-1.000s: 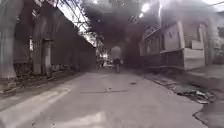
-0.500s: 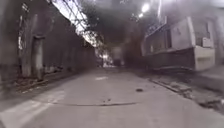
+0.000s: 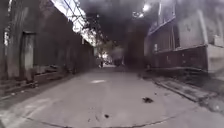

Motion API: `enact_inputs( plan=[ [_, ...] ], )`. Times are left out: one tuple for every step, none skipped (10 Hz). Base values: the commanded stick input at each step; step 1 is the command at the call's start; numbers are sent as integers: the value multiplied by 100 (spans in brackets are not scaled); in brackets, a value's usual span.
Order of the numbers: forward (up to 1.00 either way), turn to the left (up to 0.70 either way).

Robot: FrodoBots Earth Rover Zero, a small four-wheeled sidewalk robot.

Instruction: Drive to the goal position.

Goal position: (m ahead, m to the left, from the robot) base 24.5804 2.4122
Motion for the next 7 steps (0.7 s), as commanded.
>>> enact_inputs(
  plan=[
    [100, 0],
    [100, 0],
    [100, 0],
    [100, 0],
    [100, 0],
    [100, 0],
    [100, 0]
  ],
)
